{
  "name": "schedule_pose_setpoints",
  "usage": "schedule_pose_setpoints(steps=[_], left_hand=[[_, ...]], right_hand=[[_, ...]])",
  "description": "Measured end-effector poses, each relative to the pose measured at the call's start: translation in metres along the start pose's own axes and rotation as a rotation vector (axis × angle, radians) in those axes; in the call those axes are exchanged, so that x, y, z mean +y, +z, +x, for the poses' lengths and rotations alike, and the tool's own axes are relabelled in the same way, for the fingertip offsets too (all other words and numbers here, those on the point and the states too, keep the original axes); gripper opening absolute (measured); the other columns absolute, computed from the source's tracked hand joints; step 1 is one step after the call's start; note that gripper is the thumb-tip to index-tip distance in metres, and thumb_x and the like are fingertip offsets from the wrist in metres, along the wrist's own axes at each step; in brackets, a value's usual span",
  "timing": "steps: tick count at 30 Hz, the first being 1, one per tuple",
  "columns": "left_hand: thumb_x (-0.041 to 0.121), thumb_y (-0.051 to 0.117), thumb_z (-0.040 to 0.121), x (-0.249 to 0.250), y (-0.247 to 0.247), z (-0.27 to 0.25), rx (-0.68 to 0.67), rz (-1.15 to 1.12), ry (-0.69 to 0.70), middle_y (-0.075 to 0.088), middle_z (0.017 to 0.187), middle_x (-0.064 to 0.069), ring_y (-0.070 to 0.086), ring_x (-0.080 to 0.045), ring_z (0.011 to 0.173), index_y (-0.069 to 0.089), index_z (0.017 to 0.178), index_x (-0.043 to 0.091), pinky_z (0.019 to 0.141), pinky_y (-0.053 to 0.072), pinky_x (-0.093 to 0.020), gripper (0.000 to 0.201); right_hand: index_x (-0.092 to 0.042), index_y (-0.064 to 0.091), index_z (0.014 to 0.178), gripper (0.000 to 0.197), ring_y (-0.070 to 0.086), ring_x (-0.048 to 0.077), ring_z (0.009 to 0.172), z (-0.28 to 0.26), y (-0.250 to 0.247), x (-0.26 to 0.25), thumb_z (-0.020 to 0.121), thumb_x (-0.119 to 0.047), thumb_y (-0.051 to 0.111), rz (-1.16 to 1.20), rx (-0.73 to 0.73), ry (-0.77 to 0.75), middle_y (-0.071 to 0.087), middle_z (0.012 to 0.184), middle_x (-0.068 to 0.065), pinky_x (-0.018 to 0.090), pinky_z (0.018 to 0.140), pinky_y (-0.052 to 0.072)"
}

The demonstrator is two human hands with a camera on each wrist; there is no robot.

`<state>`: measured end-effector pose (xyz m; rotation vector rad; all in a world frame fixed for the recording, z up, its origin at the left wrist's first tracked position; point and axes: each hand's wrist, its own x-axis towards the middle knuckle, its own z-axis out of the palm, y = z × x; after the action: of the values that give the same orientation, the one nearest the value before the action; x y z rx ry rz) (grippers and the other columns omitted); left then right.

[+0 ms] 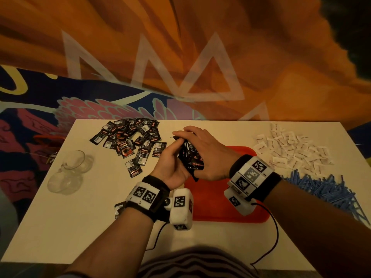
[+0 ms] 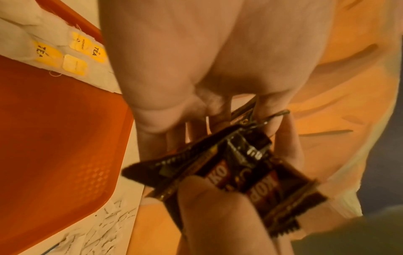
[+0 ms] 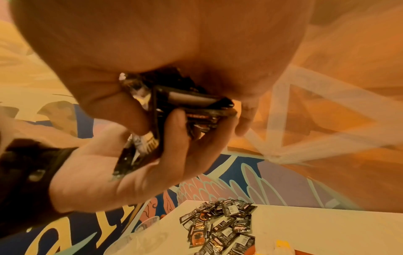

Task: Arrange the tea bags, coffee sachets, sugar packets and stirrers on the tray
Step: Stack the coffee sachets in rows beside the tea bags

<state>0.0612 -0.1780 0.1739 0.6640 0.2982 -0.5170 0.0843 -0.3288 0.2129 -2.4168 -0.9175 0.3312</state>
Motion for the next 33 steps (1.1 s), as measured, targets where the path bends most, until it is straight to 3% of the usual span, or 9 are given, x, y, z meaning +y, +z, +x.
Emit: schedule_pose_setpoints(steps=[6,9,13,17,20,25,28,30,33], left_hand=[[0.040,0.053,0.088,0.003,0.000,-0.004,-0.049,0.094,-0.100,0.073,0.104,-0.009,0.071,-0.022,0.093,0.068,0.113,0.012,0.081,0.057,-0.034,0.041],[0.036,0.059,0.091,0.002,-0.004,-0.009,-0.155,0.031,-0.102,0.065,0.122,-0.015,0.063,-0.030,0.112,0.066,0.125,0.009,0.097,0.050,-0.041,0.044],[0.028,0.058,0.094,0.002,-0.012,-0.010,-0.232,0.011,-0.082,0.047,0.142,-0.022,0.036,-0.040,0.136,0.042,0.147,0.003,0.120,0.018,-0.053,0.061],[0.051,0.043,0.100,0.001,-0.002,-0.006,-0.040,0.118,-0.064,0.065,0.126,-0.015,0.062,-0.029,0.116,0.060,0.133,0.012,0.100,0.048,-0.042,0.054],[0.066,0.028,0.096,-0.001,0.011,-0.004,0.048,0.181,-0.039,0.070,0.118,-0.012,0.065,-0.025,0.112,0.059,0.130,0.016,0.093,0.051,-0.038,0.068],[0.074,0.039,0.088,0.000,0.015,-0.003,0.033,0.056,-0.053,0.067,0.122,-0.017,0.066,-0.028,0.113,0.059,0.133,0.010,0.097,0.052,-0.041,0.081],[0.062,0.065,0.081,0.000,0.005,-0.002,-0.055,0.036,-0.068,0.058,0.132,-0.018,0.052,-0.033,0.127,0.057,0.135,0.008,0.108,0.039,-0.046,0.077],[0.042,0.078,0.074,0.000,0.004,-0.001,-0.057,0.079,-0.105,0.065,0.118,-0.014,0.062,-0.029,0.114,0.064,0.123,0.008,0.098,0.050,-0.040,0.061],[0.040,0.067,0.083,0.000,0.009,0.000,-0.022,0.126,-0.113,0.070,0.101,-0.011,0.071,-0.022,0.094,0.059,0.119,0.007,0.077,0.060,-0.032,0.049]], right_hand=[[-0.043,0.024,0.144,0.091,0.037,0.019,0.122,-0.001,0.003,0.006,0.066,-0.043,0.071,-0.010,-0.008,0.015,0.036,0.133,-0.003,0.042,0.102,0.040],[-0.043,0.029,0.140,0.087,0.044,0.015,0.108,-0.001,0.000,0.005,0.069,-0.033,0.077,0.093,-0.001,0.044,0.034,0.121,-0.003,0.031,0.090,0.048],[-0.041,0.031,0.142,0.086,0.038,0.017,0.116,-0.001,0.000,0.005,0.070,-0.032,0.076,0.120,0.099,0.086,0.034,0.124,0.000,0.038,0.100,0.044],[-0.037,0.031,0.143,0.087,0.036,0.017,0.118,-0.001,0.001,0.003,0.070,-0.030,0.076,0.120,0.080,0.082,0.037,0.124,0.000,0.040,0.101,0.042],[-0.036,0.025,0.146,0.095,0.042,0.017,0.118,-0.001,0.005,0.002,0.067,-0.030,0.079,0.141,0.038,0.041,0.040,0.127,0.000,0.042,0.099,0.045],[-0.036,0.009,0.152,0.121,0.036,0.014,0.134,0.000,0.002,0.002,0.060,-0.055,0.085,0.082,-0.038,0.033,0.033,0.149,-0.003,0.042,0.111,0.035],[-0.033,0.008,0.153,0.120,0.036,0.015,0.135,0.001,-0.002,0.003,0.062,-0.054,0.084,0.045,-0.058,0.033,0.033,0.150,-0.001,0.044,0.110,0.036],[-0.032,0.012,0.153,0.114,0.036,0.016,0.134,0.000,-0.002,0.005,0.066,-0.052,0.083,0.041,-0.074,0.042,0.035,0.148,0.000,0.044,0.110,0.036],[-0.029,0.021,0.151,0.106,0.032,0.017,0.135,0.000,0.000,0.009,0.067,-0.051,0.082,0.033,-0.067,0.044,0.036,0.146,0.000,0.044,0.113,0.032]])
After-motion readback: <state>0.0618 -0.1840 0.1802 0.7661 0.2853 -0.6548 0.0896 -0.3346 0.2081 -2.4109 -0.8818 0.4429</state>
